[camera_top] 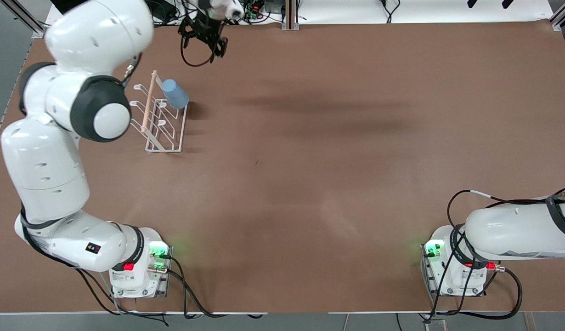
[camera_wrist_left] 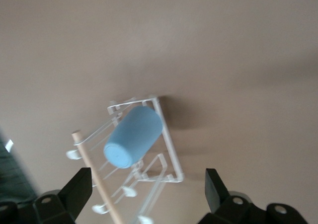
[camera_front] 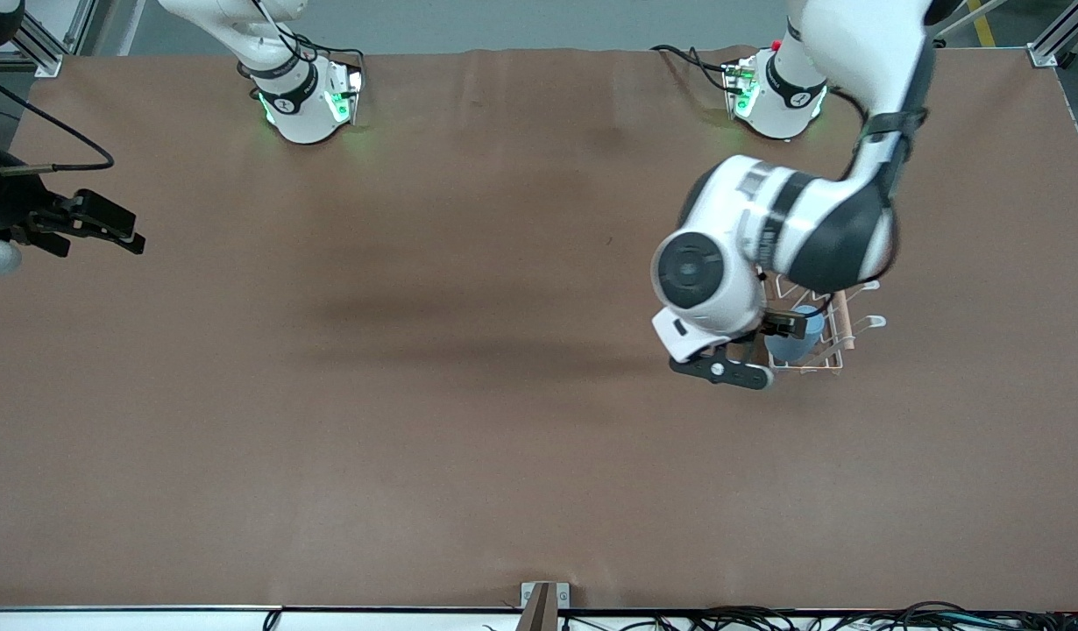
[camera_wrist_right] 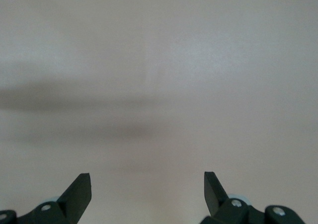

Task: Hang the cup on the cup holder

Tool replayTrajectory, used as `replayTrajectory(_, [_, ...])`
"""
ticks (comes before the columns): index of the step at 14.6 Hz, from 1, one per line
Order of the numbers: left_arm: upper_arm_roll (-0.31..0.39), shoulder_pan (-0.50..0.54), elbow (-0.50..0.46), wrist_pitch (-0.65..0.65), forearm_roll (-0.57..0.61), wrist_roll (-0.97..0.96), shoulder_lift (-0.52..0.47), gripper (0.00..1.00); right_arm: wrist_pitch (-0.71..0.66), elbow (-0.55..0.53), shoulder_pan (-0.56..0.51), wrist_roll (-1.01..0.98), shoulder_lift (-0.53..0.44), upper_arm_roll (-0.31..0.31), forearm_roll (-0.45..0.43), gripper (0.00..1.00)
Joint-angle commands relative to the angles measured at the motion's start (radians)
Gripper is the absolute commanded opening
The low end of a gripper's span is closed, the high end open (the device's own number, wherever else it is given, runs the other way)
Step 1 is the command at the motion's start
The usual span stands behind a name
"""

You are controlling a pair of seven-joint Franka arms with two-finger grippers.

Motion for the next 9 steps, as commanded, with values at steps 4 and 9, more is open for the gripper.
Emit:
replayTrajectory(4, [-0.002,0.135,-0.015,0.054,-0.095,0.010,-0.151,1.00,-0.009,0.000,-0.007,0.009,-0.008,0.006,-0.013,1.00])
replayTrajectory(9, [0.001,0.213,-0.023,0.045,-0.198,0.010,-0.288,1.00,-0.009,-0.002,-0.007,0.009,-0.008,0.006,-0.013,1.00])
